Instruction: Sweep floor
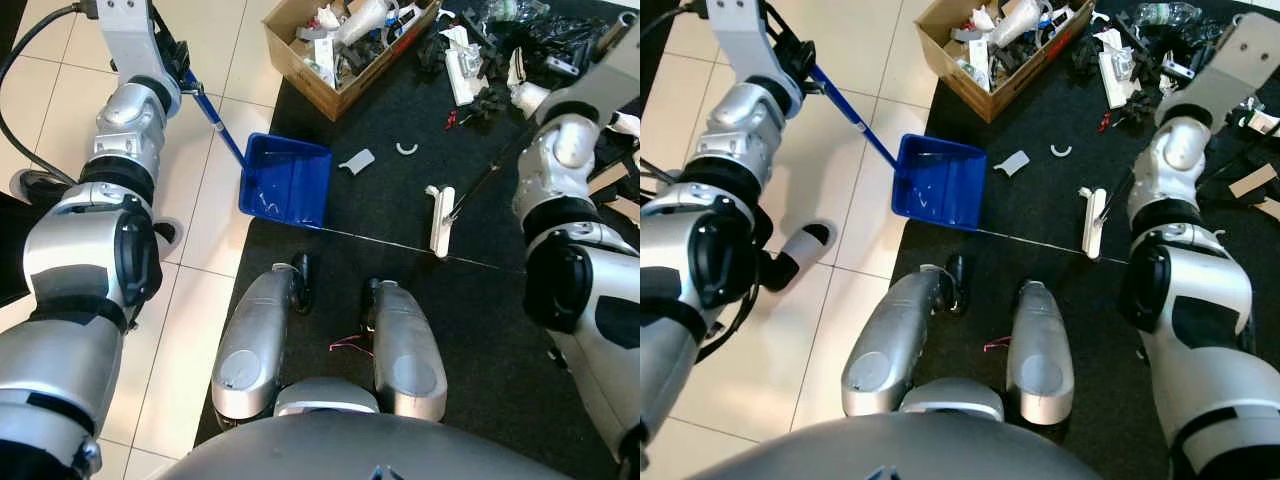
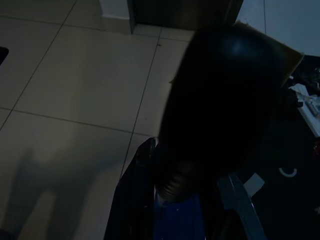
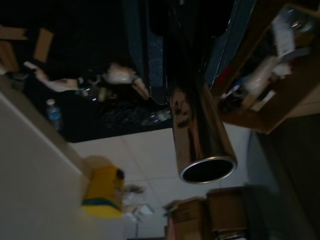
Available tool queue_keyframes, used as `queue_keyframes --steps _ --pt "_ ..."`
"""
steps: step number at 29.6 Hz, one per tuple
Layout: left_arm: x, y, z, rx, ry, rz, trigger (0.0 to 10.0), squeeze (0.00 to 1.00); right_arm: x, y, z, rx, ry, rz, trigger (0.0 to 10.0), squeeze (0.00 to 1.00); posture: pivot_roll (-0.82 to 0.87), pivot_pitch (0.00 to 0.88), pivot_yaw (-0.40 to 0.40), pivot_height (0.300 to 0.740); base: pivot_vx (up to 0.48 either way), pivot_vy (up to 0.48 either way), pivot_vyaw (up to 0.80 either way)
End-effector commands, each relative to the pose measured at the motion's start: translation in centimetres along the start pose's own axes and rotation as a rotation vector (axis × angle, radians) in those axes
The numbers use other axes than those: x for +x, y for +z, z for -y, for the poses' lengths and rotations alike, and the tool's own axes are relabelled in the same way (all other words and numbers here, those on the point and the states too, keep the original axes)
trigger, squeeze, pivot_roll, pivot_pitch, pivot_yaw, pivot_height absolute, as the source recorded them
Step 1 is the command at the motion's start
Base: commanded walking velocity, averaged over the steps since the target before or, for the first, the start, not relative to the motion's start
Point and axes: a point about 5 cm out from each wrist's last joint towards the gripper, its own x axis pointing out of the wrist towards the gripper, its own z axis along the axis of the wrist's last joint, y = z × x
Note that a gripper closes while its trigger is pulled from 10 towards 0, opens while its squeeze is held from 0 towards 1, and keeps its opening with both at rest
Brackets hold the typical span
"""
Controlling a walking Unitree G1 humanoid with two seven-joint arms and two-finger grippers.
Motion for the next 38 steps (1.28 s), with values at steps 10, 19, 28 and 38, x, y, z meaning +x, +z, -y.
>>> queue_keyframes --steps 10,19,28,38 --pt "-0.3 -1.8 0.6 0.015 -0.012 -0.038 10.0 0.00 -1.4 -0.6 -7.2 0.113 0.209 -0.086 10.0 0.00 0.14 0.294 0.083 0.740 0.000 0.000 0.00" --pt "-0.2 -2.3 1.4 0.011 -0.027 -0.045 10.0 0.00 -3.1 -0.7 -11.3 0.153 0.359 -0.093 10.0 0.00 0.12 0.280 0.075 0.740 0.000 0.000 0.00" --pt "-0.2 -2.5 1.7 0.001 -0.033 -0.049 10.0 0.00 -5.0 -0.3 -14.7 0.248 0.509 -0.061 10.0 0.00 0.10 0.268 0.072 0.740 0.000 0.000 0.00" --pt "-0.2 -2.5 2.0 -0.010 -0.034 -0.044 10.0 0.00 -0.6 5.1 -9.8 0.071 0.362 0.231 10.0 0.00 0.09 0.269 0.067 0.740 0.000 0.000 0.00"
